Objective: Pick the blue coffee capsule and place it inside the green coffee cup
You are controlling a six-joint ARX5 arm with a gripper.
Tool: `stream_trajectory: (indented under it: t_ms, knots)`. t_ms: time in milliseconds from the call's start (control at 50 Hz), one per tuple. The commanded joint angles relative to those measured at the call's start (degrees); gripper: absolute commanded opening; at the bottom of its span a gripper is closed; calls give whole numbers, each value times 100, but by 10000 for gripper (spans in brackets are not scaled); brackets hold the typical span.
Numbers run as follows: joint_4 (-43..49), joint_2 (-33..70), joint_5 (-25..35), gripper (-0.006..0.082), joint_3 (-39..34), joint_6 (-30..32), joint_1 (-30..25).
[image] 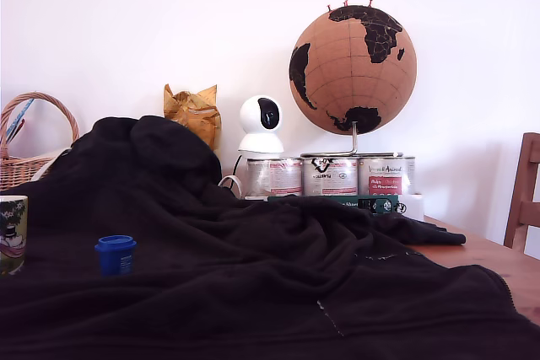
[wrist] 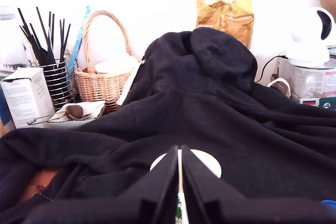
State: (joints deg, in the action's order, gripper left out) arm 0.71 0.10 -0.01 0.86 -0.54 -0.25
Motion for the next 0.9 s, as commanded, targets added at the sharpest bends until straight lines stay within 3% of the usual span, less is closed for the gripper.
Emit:
stream_trajectory:
  t_ms: [0, 200, 340, 560, 880]
  knots:
    - [1106, -74, 892, -19, 111, -354, -164]
    - [1025, -74, 1008, -19, 111, -470, -164]
    - [555, -74, 1049, -19, 111, -1086, -175]
    - [-295, 20, 1666, -19, 111, -1875, -275]
    - [-935, 1248, 1600, -19, 111, -2046, -1335]
